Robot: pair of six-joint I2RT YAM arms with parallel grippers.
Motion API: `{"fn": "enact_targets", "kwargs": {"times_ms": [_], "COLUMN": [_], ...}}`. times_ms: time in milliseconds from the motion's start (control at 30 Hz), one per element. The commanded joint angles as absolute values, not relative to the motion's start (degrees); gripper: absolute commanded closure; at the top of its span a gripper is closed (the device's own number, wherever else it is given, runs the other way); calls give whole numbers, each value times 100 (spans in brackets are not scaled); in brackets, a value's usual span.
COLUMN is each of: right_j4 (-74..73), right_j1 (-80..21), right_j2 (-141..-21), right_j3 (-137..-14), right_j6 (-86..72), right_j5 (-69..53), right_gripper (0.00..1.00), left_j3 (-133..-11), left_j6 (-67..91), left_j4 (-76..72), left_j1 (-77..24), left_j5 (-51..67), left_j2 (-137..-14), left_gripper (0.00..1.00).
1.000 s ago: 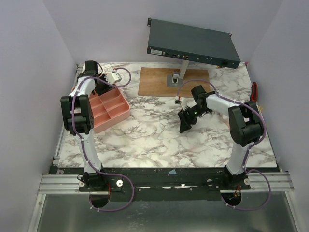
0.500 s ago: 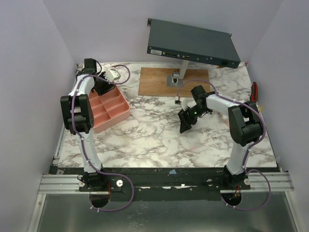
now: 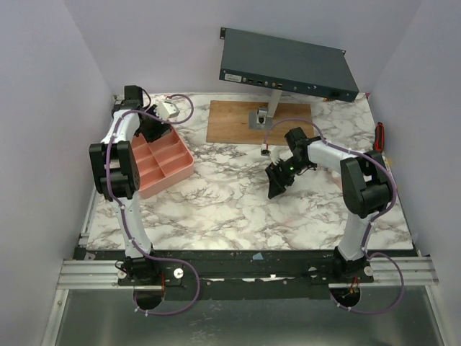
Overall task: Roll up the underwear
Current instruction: Place the underwear in the storage box.
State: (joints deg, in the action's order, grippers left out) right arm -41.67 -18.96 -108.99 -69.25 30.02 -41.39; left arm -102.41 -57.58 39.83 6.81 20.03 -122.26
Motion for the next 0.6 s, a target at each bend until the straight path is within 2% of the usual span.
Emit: {"fn": "enact_targets", "kwargs": {"times_ms": [0,400,567], "right_j4": [-4199,-4012,-3753], "right_j1": [-1894,-1897,-1898], "right_j2": [-11036,-10734,-10331], "right_j3": [-6917,-6895,-6825], "right_j6": [3106,2956,2743], "right_j5": [-4034,-3845,-3518], "right_gripper": [41,41,40], "left_j3": [-10288,-10383,-9869], "left_j6": [-5792,-5194,-4570], "left_j4": [4254,4258,3815], "left_j1": [827,1134,1200], "left_j5": [2105,2563,2771], "left_j2": [-12081,-11336,-10642], "left_gripper": [43,42,42]}}
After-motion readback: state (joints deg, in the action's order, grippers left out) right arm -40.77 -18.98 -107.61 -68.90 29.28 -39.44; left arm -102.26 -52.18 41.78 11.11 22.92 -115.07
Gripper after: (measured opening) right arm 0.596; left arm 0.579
